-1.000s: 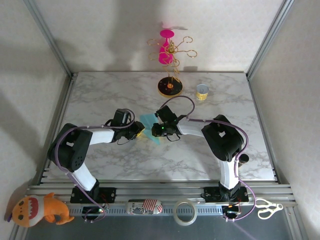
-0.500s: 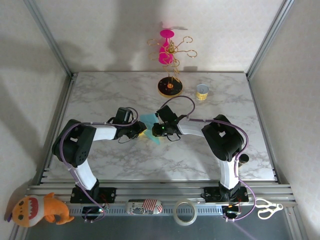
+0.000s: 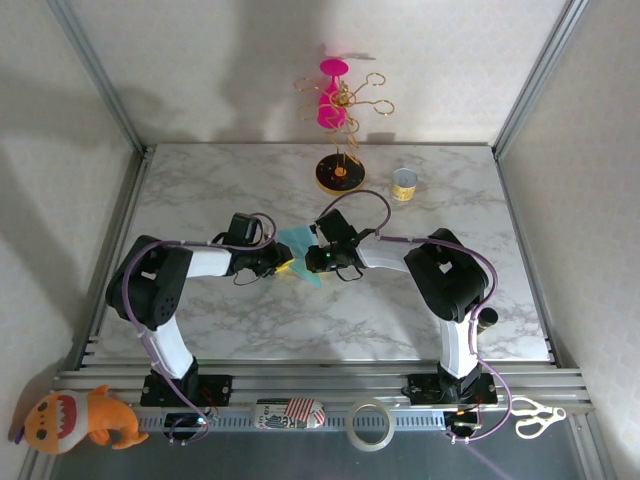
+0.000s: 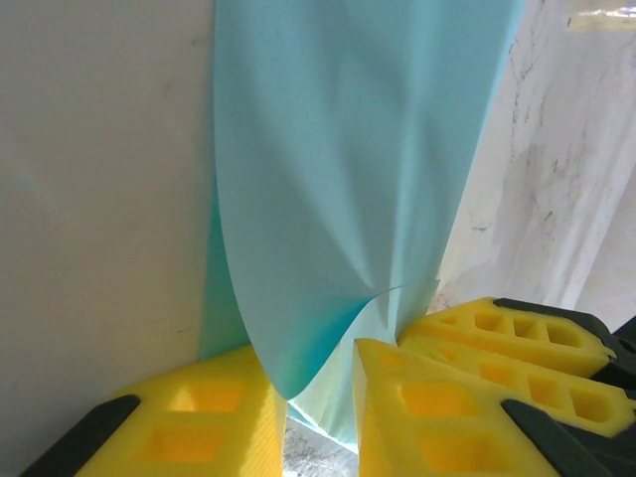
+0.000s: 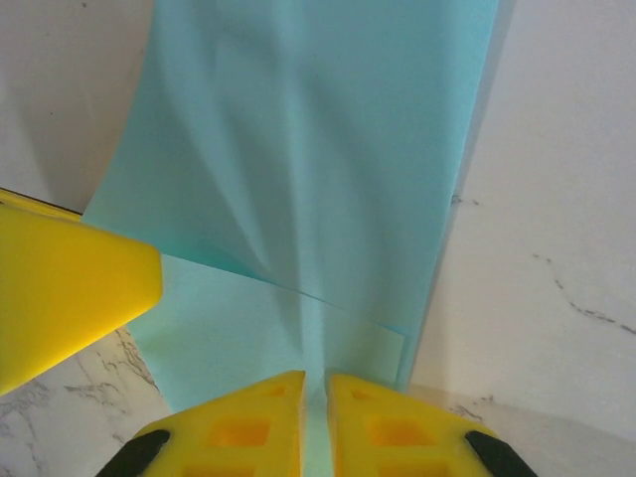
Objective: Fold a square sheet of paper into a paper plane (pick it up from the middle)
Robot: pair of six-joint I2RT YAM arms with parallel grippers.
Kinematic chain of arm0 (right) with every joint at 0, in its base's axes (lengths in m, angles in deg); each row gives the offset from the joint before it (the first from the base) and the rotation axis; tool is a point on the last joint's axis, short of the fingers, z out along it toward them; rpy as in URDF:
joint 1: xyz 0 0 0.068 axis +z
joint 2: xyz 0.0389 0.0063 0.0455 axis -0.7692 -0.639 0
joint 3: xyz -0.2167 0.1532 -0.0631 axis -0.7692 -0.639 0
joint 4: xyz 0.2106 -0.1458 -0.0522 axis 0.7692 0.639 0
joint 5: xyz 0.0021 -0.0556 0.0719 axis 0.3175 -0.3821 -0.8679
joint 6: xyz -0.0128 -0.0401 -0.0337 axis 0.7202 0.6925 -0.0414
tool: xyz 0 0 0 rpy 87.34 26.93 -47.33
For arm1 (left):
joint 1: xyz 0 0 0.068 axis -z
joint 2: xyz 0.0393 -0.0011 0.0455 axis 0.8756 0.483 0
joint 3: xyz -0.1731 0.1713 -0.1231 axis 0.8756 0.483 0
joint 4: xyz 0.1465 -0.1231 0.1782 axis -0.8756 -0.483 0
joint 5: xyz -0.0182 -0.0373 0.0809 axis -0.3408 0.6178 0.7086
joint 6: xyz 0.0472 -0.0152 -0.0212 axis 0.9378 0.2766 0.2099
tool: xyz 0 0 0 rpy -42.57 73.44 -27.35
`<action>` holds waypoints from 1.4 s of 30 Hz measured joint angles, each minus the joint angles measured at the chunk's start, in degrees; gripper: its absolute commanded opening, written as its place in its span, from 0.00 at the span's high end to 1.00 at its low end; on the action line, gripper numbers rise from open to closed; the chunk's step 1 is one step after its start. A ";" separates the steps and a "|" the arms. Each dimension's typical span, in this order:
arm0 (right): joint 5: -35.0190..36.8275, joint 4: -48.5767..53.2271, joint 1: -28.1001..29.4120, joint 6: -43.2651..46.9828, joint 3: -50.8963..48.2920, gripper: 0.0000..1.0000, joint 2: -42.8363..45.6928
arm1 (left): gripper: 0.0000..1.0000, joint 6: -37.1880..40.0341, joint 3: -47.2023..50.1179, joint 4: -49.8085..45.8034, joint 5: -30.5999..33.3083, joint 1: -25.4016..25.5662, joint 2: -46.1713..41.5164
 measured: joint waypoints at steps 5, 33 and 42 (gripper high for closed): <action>0.02 0.00 -0.07 0.87 0.00 0.82 0.00 | 0.86 -0.59 -0.07 0.90 -0.92 -0.44 0.76; 25.49 -26.32 10.78 23.15 -26.05 0.51 19.28 | 0.94 -14.58 -0.31 -0.42 11.87 6.80 -5.22; 30.12 -38.03 13.79 31.39 -26.80 0.53 12.28 | 0.93 -16.74 -0.39 -1.27 13.11 7.34 -5.38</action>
